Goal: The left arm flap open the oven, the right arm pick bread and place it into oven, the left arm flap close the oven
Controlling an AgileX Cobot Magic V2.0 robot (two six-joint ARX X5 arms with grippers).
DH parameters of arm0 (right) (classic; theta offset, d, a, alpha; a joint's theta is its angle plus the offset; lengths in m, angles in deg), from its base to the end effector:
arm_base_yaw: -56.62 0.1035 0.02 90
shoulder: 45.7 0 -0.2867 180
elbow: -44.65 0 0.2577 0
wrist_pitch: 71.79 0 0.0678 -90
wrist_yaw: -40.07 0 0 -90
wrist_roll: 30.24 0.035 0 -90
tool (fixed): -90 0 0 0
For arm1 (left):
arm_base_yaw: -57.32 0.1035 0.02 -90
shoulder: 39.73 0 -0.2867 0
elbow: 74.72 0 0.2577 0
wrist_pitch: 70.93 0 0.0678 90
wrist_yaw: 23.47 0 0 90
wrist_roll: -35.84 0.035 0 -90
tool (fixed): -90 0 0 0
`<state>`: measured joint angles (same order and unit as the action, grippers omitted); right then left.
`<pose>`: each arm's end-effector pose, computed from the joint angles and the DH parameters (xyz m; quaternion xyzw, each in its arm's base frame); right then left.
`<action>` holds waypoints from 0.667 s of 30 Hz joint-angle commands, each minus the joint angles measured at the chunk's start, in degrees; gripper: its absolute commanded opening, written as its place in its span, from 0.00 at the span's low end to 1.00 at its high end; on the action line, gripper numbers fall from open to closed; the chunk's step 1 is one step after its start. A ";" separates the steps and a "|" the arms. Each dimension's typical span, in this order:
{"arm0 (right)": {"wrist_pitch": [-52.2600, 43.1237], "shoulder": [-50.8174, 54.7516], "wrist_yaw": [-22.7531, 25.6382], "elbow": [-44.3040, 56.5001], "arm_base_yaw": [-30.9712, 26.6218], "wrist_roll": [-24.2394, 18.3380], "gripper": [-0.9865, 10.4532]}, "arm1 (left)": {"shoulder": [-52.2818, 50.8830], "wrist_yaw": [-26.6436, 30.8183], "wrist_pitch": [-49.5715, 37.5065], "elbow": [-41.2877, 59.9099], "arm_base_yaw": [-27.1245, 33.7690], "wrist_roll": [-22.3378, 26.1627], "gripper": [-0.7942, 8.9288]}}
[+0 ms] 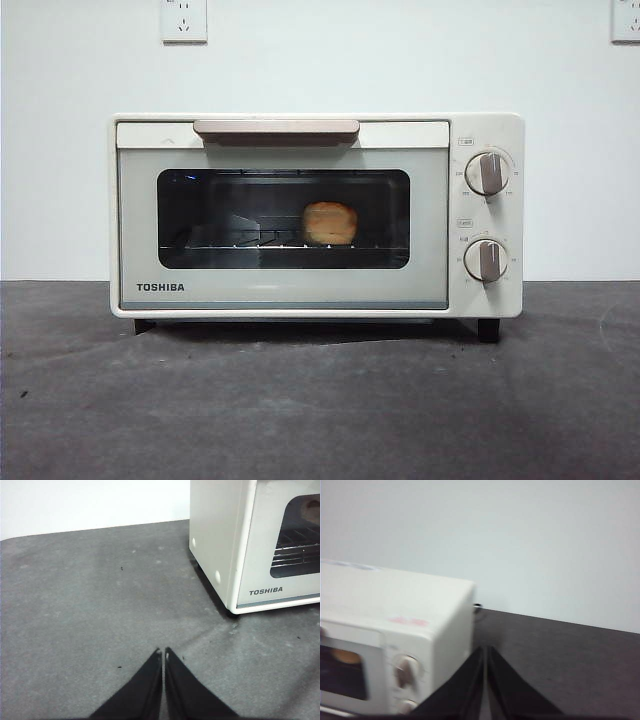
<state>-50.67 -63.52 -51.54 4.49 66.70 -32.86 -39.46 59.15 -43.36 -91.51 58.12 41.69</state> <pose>0.0866 0.0164 0.2914 -0.0220 -0.0129 0.1016 0.9945 0.0810 -0.0034 0.1585 0.0438 0.0930 -0.0619 0.9928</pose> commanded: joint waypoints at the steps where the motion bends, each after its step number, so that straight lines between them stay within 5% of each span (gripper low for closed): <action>1: -3.17 3.72 -0.26 5.70 -2.27 -0.85 0.09 | -0.09 0.09 0.46 1.09 0.09 -0.37 0.10; 20: -3.61 17.62 -0.28 26.14 -5.09 6.29 0.09 | -0.09 0.09 0.46 1.09 0.09 -0.37 0.10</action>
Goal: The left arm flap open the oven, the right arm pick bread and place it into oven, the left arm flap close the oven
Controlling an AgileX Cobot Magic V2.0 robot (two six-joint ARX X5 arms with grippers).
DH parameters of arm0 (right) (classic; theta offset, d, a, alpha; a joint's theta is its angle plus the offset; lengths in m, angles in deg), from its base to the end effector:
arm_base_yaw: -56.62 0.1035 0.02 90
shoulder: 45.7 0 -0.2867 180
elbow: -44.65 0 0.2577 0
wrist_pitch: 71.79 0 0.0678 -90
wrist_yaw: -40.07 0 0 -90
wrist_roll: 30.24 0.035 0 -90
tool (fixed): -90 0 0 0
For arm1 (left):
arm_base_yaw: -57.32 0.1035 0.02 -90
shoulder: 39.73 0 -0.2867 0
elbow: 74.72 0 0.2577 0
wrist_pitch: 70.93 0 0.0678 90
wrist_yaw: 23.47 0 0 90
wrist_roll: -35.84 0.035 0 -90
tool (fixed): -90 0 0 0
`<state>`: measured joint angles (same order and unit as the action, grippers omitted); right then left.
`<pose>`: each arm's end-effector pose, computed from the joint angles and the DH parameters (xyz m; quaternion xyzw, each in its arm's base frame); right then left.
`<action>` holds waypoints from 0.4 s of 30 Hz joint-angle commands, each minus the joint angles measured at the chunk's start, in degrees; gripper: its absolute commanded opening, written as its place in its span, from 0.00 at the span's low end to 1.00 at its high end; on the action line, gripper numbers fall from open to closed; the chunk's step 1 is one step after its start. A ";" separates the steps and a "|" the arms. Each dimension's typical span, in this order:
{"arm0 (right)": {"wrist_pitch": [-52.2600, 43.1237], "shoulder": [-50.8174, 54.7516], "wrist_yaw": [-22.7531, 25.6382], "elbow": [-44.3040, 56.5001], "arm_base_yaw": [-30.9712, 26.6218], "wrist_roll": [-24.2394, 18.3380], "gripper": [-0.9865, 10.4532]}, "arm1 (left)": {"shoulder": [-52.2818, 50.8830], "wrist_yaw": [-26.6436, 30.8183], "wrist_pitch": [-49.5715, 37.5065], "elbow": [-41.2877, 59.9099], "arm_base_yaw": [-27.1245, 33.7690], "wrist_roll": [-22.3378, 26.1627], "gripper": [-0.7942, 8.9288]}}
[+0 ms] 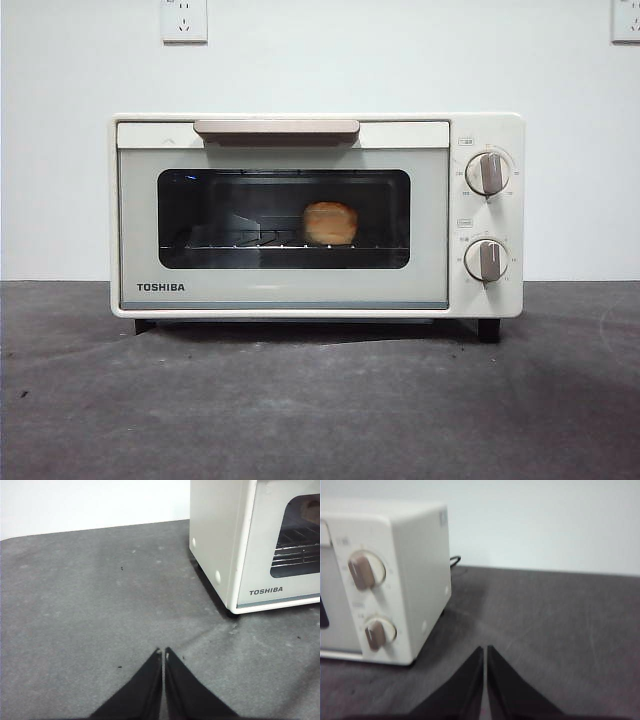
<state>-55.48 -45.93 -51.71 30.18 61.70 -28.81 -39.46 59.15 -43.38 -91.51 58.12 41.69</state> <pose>0.0854 0.0087 0.1643 0.0119 0.0188 0.0596 0.9980 0.0810 -0.0034 0.1585 0.0439 0.0928 -0.0619 0.9928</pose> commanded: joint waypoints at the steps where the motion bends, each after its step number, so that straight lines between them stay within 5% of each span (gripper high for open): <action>1: 2.86 0.02 -0.07 0.46 -0.09 2.25 0.09 | -0.09 0.09 0.48 1.09 0.09 -0.37 0.10; 12: 5.97 0.02 0.31 0.46 -0.09 2.64 0.09 | -0.09 0.09 0.48 1.09 0.09 -0.37 0.10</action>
